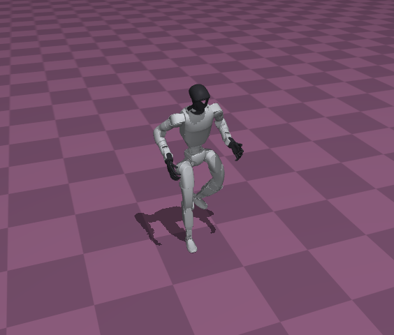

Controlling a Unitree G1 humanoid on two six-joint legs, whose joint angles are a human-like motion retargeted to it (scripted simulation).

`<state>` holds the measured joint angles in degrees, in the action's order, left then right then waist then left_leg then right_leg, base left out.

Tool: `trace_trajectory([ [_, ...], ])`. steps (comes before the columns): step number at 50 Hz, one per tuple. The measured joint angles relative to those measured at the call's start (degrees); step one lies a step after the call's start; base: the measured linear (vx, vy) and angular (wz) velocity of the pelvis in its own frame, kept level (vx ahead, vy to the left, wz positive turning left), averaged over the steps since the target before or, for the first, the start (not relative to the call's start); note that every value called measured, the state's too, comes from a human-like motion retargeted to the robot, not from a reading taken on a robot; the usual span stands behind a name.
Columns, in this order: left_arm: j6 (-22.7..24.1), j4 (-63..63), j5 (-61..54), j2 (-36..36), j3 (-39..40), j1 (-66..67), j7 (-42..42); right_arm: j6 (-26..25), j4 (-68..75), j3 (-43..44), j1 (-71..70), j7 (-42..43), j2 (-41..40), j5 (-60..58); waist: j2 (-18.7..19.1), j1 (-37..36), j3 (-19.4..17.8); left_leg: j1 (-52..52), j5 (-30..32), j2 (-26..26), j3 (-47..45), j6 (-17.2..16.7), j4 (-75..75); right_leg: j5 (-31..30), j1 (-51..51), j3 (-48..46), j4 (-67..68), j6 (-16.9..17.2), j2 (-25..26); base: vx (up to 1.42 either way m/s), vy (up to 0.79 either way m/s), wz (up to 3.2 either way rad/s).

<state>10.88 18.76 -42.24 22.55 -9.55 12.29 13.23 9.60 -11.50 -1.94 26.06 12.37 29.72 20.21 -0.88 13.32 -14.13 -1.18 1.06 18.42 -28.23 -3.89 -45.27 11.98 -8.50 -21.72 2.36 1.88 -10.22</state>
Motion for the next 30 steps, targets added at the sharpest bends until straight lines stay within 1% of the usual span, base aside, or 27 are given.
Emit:
trace_trajectory([
  [1, 0.28, -0.27, 3.59, -0.36, -0.42, 0.41, 11.46, 0.0, -0.53, -0.31, 0.32, 1.9, -0.46, 0.25, 0.13, -0.86, -0.31, 1.58, 0.97, 0.22, 3.19, -0.82, -4.31, 2.36, 0.87, 2.09, 2.12, -0.5, 0.22, 0.72, -0.23, -1.94],
  [2, 0.21, 0.2, 5.99, -0.51, -1.01, 0.98, 15.22, 0.2, -0.68, -0.85, 0.41, 2.48, -1.1, 0.35, 0.14, -1.75, -0.61, 2.98, 1.12, 0.39, 6.01, -1.75, -7.92, 4.89, 1.59, 4.16, 4.65, -0.99, 0.35, 0.71, -0.19, -1.86],
  [3, -0.58, 2.13, 6.0, -0.24, -1.93, 1.9, 3.54, 0.81, -0.07, -1.83, 0.04, 0.41, -2.08, 0.17, -0.07, -2.7, -0.89, 4.02, -0.39, 0.47, 8.08, -2.91, -10.13, 7.79, 1.99, 6.19, 7.99, -1.43, 0.32, 0.71, -0.18, -1.71],
  [4, -1.01, 2.36, 7.25, 0.3, -2.77, 2.13, -1.16, 1.03, 1.03, -3.14, -0.93, -0.29, -2.97, 0.31, -0.7, -3.51, -1.08, 4.85, -3.23, 1.06, 9.0, -2.92, -11.44, 11.14, 0.93, 7.83, 14.57, -0.31, -0.37, 0.72, -0.18, -1.52],
  [5, -1.24, 1.74, 9.13, 0.98, -3.58, 2.01, -2.37, 1.06, 2.38, -4.61, -2.18, -0.3, -3.83, 0.6, -1.53, -4.26, -1.22, 5.58, -6.72, 1.91, 9.34, -2.37, -12.29, 14.72, -0.87, 9.28, 22.76, 1.59, -1.39, 0.71, -0.18, -1.24],
  [6, -1.61, 0.03, 9.43, 1.18, -4.26, 0.8, -2.58, 0.96, 5.08, -6.62, -5.25, 0.47, -4.76, 1.01, -2.32, -4.62, -1.58, 7.15, -8.61, 2.76, 9.43, -1.76, -11.54, 17.62, -1.19, 10.82, 27.17, 1.51, -2.01, 0.69, -0.18, -1.03],
  [7, -1.35, -1.81, 6.83, 0.58, -5.13, -0.34, -2.05, 0.89, 7.87, -8.78, -8.47, 1.68, -5.84, 1.38, -2.98, -4.93, -1.99, 8.59, -10.55, 3.58, 9.54, -1.12, -10.15, 20.33, -1.19, 12.17, 31.12, 1.08, -2.4, 0.66, -0.18, -0.81],
  [8, 0.16, -3.93, -1.55, -1.6, -6.36, -1.35, -0.06, 0.86, 10.8, -11.24, -12.0, 3.77, -7.23, 1.64, -3.38, -5.13, -2.49, 9.77, -12.57, 4.37, 9.7, -0.4, -7.47, 22.65, -0.56, 13.14, 34.13, -0.04, -2.37, 0.66, -0.2, -0.65],
  [9, -0.37, -7.62, 4.09, -0.57, -5.66, -1.84, -0.71, 1.18, 13.17, -13.38, -15.49, 3.85, -7.78, 1.05, -3.37, -5.11, -3.08, 11.01, -13.48, 5.09, 10.37, -0.34, -3.97, 24.71, 0.44, 13.67, 36.75, -1.49, -1.79, 0.66, -0.22, -0.5],
  [10, -1.91, -12.12, 16.75, 2.06, -3.99, -2.05, -2.7, 1.65, 15.24, -15.36, -18.96, 2.91, -7.91, 0.03, -3.15, -4.98, -3.7, 12.3, -13.84, 5.79, 11.3, -0.6, -0.06, 26.65, 1.63, 13.98, 39.17, -3.1, -0.93, 0.65, -0.23, -0.43],
  [11, -1.42, -15.92, 17.18, 1.95, -2.85, -1.2, -0.23, 2.05, 15.66, -17.4, -22.0, 3.36, -8.07, -0.69, -2.5, -5.33, -4.25, 13.74, -12.17, 6.19, 12.86, -1.13, 4.59, 28.14, 3.08, 13.88, 40.73, -4.71, 0.52, 0.66, -0.24, -0.42],
  [12, -0.75, -19.93, 17.47, 1.89, -1.47, -0.13, 2.45, 2.52, 15.73, -19.4, -25.15, 3.74, -8.18, -1.35, -1.53, -5.72, -5.0, 14.89, -9.73, 6.59, 14.96, -2.57, 9.77, 29.47, 5.27, 13.74, 41.12, -6.62, 2.49, 0.66, -0.25, -0.43],
  [13, 0.27, -24.35, 17.47, 1.91, 0.38, 1.37, 5.56, 3.16, 15.13, -21.34, -28.51, 4.0, -8.16, -1.92, 0.08, -6.2, -6.14, 15.43, -5.74, 7.02, 18.12, -5.81, 16.0, 30.49, 8.96, 13.54, 39.13, -9.13, 5.53, 0.67, -0.24, -0.45],
  [14, 1.53, -28.97, 16.24, 2.06, 2.5, 2.87, 8.82, 3.67, 14.09, -23.07, -32.27, 4.15, -8.31, -2.4, 1.47, -7.1, -7.28, 16.03, -2.14, 6.9, 21.57, -8.58, 21.64, 31.06, 12.05, 13.38, 37.88, -10.21, 8.03, 0.68, -0.22, -0.47],
  [15, 2.91, -33.68, 14.4, 2.27, 4.76, 4.38, 12.17, 4.11, 12.84, -24.7, -36.25, 4.24, -8.53, -2.82, 2.75, -8.22, -8.43, 16.66, 1.25, 6.52, 25.17, -11.11, 26.98, 31.41, 14.82, 13.24, 36.99, -10.56, 10.27, 0.69, -0.05, -0.19],
  [16, 3.86, -38.6, 11.61, 2.63, 7.06, 4.79, 14.11, 4.29, 11.6, -25.51, -41.35, 4.17, -8.51, -2.96, 2.05, -9.2, -9.25, 17.8, 3.42, 1.59, 26.59, -11.11, 31.26, 32.36, 16.45, 12.54, 37.33, -8.52, 8.02, 0.69, 0.0, -0.18],
  [17, 4.67, -43.19, 8.56, 3.28, 9.66, 5.79, 15.6, 4.35, 10.25, -26.54, -46.11, 4.1, -9.03, -3.44, 2.0, -11.23, -9.72, 18.59, 5.2, -0.93, 27.03, -11.06, 35.51, 32.61, 18.29, 12.71, 36.53, -7.39, 7.83, 0.72, -0.18, -0.74],
  [18, 5.2, -47.14, 5.02, 4.53, 12.84, 8.02, 16.23, 4.17, 8.7, -28.01, -50.19, 4.03, -10.63, -4.62, 3.25, -15.34, -9.51, 18.69, 6.17, 1.34, 25.52, -10.93, 39.71, 31.47, 20.56, 14.62, 33.42, -8.11, 11.76, 0.77, -0.37, -1.3],
  [19, 5.0, -50.51, 2.61, 5.8, 15.82, 9.73, 15.4, 3.95, 7.2, -29.02, -54.28, 4.02, -11.53, -5.71, 3.43, -19.11, -8.89, 19.42, 6.82, 0.78, 20.72, -10.97, 42.45, 30.56, 22.28, 15.8, 30.79, -7.53, 12.83, 0.81, -0.38, -1.42],
  [20, 4.43, -53.6, 0.77, 7.08, 18.69, 11.2, 13.83, 3.71, 5.74, -29.8, -58.38, 4.05, -12.08, -6.76, 3.08, -22.7, -8.08, 20.46, 7.32, -1.22, 14.28, -11.11, 44.45, 29.78, 23.71, 16.61, 28.38, -6.3, 12.47, 0.83, -0.12, -0.8],
  [22, 2.27, -57.02, 1.21, 10.04, 24.36, 14.47, 8.19, 3.3, 2.47, -31.88, -64.6, 3.95, -12.14, -7.83, 2.06, -30.68, -4.73, 23.93, 8.44, -4.18, -3.47, -10.95, 43.6, 26.25, 25.4, 18.16, 22.63, -4.41, 12.27, 0.89, -0.12, -1.0],
  [23, 1.06, -57.66, 0.64, 11.53, 27.19, 15.84, 6.47, 2.91, 0.82, -33.62, -67.24, 3.97, -11.95, -7.91, 1.16, -36.68, -3.4, 22.54, 10.14, -4.63, -13.43, -10.47, 45.61, 23.24, 26.6, 20.77, 19.13, -3.74, 12.66, 0.98, -0.24, -1.86],
  [25, -1.48, -58.34, 1.93, 14.28, 32.47, 19.26, 2.67, 2.43, -2.78, -37.52, -70.42, 3.07, -11.01, -6.11, -1.2, -47.28, -0.52, 21.47, 11.44, -7.57, -25.55, -7.8, 45.67, 16.17, 28.45, 24.05, 13.88, -2.1, 11.88, 1.03, -0.13, -2.06],
  [27, -3.76, -59.54, 3.72, 15.81, 38.67, 23.28, -0.29, 1.74, -6.62, -41.54, -71.63, -0.35, -10.07, -2.26, -3.84, -56.59, 2.22, 20.91, 8.14, -9.76, -24.59, -4.81, 42.34, 6.93, 30.12, 27.04, 10.21, -0.11, 10.57, 1.1, 0.06, -2.08],
  [28, -4.54, -60.72, 3.87, 15.83, 41.72, 24.92, -1.15, 1.22, -8.23, -43.38, -71.96, -2.87, -9.78, -0.62, -4.77, -60.2, 3.17, 20.32, 5.09, -10.69, -21.49, -3.14, 40.65, 2.09, 31.1, 28.41, 9.0, 1.24, 9.96, 1.13, 0.15, -1.91],
  [30, -5.91, -64.34, 2.09, 14.96, 46.95, 26.56, -3.04, -0.06, -10.46, -45.94, -71.72, -8.25, -9.76, 1.28, -5.57, -64.54, 3.78, 17.5, -1.53, -12.08, -16.48, 1.69, 38.43, -7.61, 33.42, 30.82, 8.12, 4.47, 9.1, 1.12, 0.21, -1.29],
])
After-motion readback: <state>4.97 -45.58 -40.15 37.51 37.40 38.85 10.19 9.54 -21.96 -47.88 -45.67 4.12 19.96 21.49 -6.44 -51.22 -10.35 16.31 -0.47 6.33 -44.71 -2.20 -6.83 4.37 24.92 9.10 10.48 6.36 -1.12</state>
